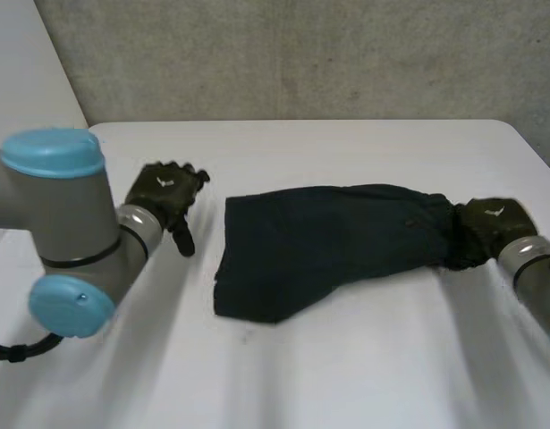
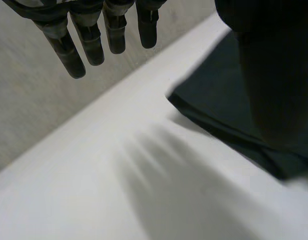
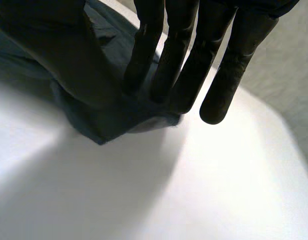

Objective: Fold the shorts.

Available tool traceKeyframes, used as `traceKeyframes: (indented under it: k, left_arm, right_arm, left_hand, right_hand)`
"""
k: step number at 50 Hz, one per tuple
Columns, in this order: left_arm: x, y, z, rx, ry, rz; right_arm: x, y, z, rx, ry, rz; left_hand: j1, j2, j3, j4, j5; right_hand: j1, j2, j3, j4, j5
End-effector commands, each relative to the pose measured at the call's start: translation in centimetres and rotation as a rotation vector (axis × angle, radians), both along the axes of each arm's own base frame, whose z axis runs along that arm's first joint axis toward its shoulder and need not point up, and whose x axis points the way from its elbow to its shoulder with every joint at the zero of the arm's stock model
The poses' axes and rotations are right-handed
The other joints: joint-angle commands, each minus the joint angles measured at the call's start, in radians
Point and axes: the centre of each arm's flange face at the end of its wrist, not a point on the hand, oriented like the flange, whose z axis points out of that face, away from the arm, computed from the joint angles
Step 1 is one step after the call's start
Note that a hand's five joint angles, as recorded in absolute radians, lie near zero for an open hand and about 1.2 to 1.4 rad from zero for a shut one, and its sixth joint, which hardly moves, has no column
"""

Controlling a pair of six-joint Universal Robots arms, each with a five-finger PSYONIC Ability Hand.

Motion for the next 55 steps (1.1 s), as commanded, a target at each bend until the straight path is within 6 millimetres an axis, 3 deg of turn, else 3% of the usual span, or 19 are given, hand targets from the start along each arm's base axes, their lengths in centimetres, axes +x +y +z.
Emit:
traceKeyframes:
  k: [1,4,9,13,16,17,18,20,21,24,25,28,29,32,40,51,55]
  left_arm:
    - [0.8,1.6,3.8,-0.065,0.065,0.003]
    - [1.0,1.9,4.3,-0.075,0.074,0.002]
    - [1.0,2.1,4.1,-0.067,0.077,0.005]
    - [1.0,2.0,4.1,-0.063,0.082,0.007]
    - [1.0,2.0,4.0,-0.060,0.084,0.008]
    - [1.0,2.0,4.0,-0.060,0.085,0.010]
    - [1.0,2.1,4.0,-0.058,0.090,0.009]
    - [1.0,2.2,4.0,-0.053,0.096,0.008]
    - [1.0,2.1,4.1,-0.053,0.102,0.011]
    - [0.9,2.2,4.0,-0.029,0.150,0.001]
    - [0.8,2.3,4.0,-0.021,0.164,-0.008]
    - [0.4,2.4,3.9,0.021,0.236,-0.044]
    - [0.3,2.5,3.9,0.035,0.253,-0.052]
    - [0.3,2.6,3.4,0.082,0.307,-0.066]
    - [0.4,2.8,2.5,0.124,0.320,-0.061]
    - [0.4,3.1,1.5,0.147,0.307,-0.062]
    - [0.4,3.0,1.2,0.154,0.304,-0.060]
  right_arm:
    - [-1.8,-1.2,2.5,-0.131,0.384,0.069]
    - [-0.7,-1.3,3.6,-0.192,0.470,0.120]
    - [6.6,1.3,6.4,-0.373,0.505,0.324]
    - [10.4,3.0,6.7,-0.426,0.484,0.406]
    - [12.1,3.9,6.9,-0.439,0.477,0.402]
    - [12.4,4.2,7.1,-0.434,0.468,0.367]
    - [12.4,4.4,7.2,-0.425,0.454,0.347]
    - [12.3,4.7,7.0,-0.395,0.405,0.302]
    - [11.6,4.3,6.9,-0.356,0.327,0.242]
    - [9.2,2.7,6.6,-0.283,0.181,0.143]
    - [6.6,1.4,6.6,-0.235,0.078,0.067]
    - [3.1,0.0,6.2,-0.168,-0.076,0.001]
    - [1.4,-0.6,5.6,-0.119,-0.160,-0.016]
    - [-1.0,-1.0,3.9,-0.025,-0.271,-0.018]
    - [-3.2,-0.1,0.5,0.109,-0.326,-0.007]
    - [-3.1,-0.5,-3.1,0.198,-0.318,-0.009]
    - [-3.1,-0.8,-3.5,0.194,-0.304,-0.006]
  left_hand:
    - [0.000,-0.008,-0.019,-0.010,-0.028]
    - [0.000,-0.008,-0.019,-0.010,-0.028]
    - [0.000,-0.008,-0.019,-0.010,-0.028]
    - [0.000,-0.008,-0.019,-0.010,-0.028]
    - [0.000,-0.008,-0.019,-0.010,-0.028]
    - [0.000,-0.008,-0.019,-0.010,-0.028]
    - [0.000,-0.008,-0.019,-0.010,-0.028]
    - [-0.008,-0.017,-0.028,-0.018,-0.036]
    - [-0.014,-0.023,-0.034,-0.024,-0.042]
    - [-0.020,-0.028,-0.040,-0.030,-0.048]
    - [-0.020,-0.028,-0.040,-0.030,-0.048]
    - [-0.020,-0.028,-0.040,-0.030,-0.048]
    - [-0.020,-0.028,-0.040,-0.030,-0.048]
    - [-0.020,-0.028,-0.040,-0.030,-0.048]
    - [-0.020,-0.028,-0.040,-0.030,-0.048]
    - [-0.017,-0.026,-0.037,-0.027,-0.045]
    - [-0.014,-0.023,-0.034,-0.024,-0.042]
  right_hand:
    - [0.583,0.221,0.212,0.206,0.274]
    - [0.583,0.221,0.212,0.206,0.274]
    - [0.583,0.221,0.212,0.206,0.274]
    - [0.583,0.221,0.212,0.206,0.274]
    - [0.583,0.221,0.212,0.206,0.274]
    - [0.543,0.181,0.172,0.167,0.234]
    - [0.273,-0.090,-0.099,-0.104,-0.036]
    - [-0.212,-0.575,-0.584,-0.589,-0.521]
    - [-0.325,-0.687,-0.696,-0.702,-0.634]
    - [-0.346,-0.709,-0.718,-0.723,-0.656]
    - [-0.349,-0.712,-0.721,-0.726,-0.659]
    - [-0.349,-0.712,-0.721,-0.726,-0.659]
    - [-0.349,-0.712,-0.721,-0.726,-0.659]
    - [-0.347,-0.709,-0.718,-0.723,-0.656]
    - [-0.344,-0.706,-0.715,-0.720,-0.653]
    - [-0.341,-0.703,-0.712,-0.718,-0.650]
    - [-0.320,-0.683,-0.692,-0.697,-0.629]
